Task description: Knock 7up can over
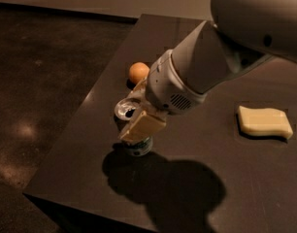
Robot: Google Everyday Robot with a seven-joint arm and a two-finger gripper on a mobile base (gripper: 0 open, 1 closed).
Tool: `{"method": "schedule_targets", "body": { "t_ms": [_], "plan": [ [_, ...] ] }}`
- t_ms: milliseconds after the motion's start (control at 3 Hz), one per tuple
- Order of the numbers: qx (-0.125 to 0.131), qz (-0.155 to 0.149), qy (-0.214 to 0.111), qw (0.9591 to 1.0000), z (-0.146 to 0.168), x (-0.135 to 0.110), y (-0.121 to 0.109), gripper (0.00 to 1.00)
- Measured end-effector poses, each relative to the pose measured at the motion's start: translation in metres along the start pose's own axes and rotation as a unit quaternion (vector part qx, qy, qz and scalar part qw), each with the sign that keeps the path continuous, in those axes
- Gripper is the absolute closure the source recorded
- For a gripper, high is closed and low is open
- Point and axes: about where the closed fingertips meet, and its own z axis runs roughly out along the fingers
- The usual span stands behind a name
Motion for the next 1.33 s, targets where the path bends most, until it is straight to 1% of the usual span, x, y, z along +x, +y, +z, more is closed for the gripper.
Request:
{"method": "schedule_targets", "body": {
  "t_ms": [333, 667, 1000, 1333],
  "plan": [
    [0.036, 0.001, 0.064, 0.9973, -0.021, 0.009, -0.014, 1.0],
    [0.073, -0.013, 0.168, 0.983, -0.04, 0.026, -0.019, 1.0],
    [0.083, -0.035, 0.252, 0.9635, -0.052, 0.044, -0.013, 1.0],
    [0.079, -0.049, 0.295, 0.9511, -0.055, 0.054, -0.009, 1.0]
  ]
}}
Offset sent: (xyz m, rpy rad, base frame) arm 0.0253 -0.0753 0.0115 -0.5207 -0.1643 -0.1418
